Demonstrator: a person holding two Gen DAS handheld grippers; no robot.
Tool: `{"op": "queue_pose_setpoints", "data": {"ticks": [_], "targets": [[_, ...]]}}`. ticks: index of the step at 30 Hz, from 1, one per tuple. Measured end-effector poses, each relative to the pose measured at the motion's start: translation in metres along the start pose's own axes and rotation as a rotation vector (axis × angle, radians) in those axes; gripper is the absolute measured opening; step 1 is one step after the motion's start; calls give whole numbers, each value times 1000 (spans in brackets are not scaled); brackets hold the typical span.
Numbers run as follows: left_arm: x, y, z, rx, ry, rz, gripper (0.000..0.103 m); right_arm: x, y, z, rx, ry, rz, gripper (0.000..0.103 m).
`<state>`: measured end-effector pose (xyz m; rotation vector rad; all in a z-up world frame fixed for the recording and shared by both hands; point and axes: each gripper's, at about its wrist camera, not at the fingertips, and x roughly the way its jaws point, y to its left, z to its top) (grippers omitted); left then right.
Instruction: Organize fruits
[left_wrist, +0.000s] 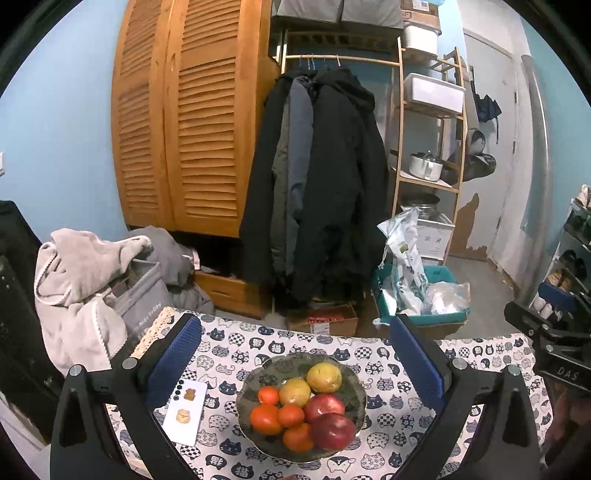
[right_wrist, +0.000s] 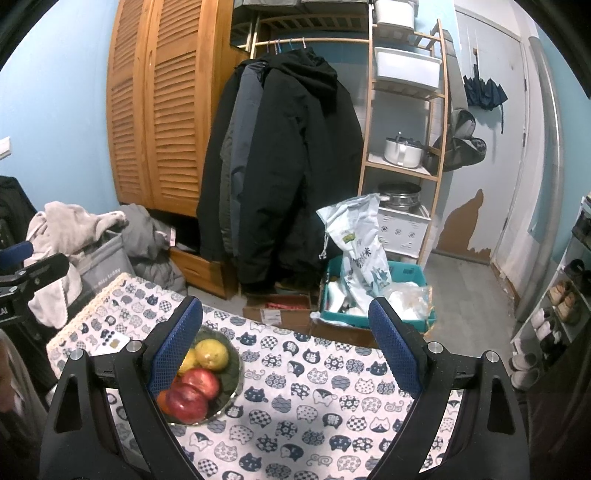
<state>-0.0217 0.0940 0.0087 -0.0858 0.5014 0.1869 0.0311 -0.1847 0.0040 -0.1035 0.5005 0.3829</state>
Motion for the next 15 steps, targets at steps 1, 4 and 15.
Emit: {"op": "queue_pose_setpoints", "data": {"ticks": [1, 4, 15], "targets": [[0, 0, 0, -1, 0, -1, 103, 0, -1, 0, 0, -1, 0, 90], [-1, 1, 0, -1, -4, 4, 103, 0, 0, 0, 0, -1, 0, 90], [-2, 0, 0, 2, -9, 10, 102, 0, 1, 1, -2, 0, 1, 90]]}}
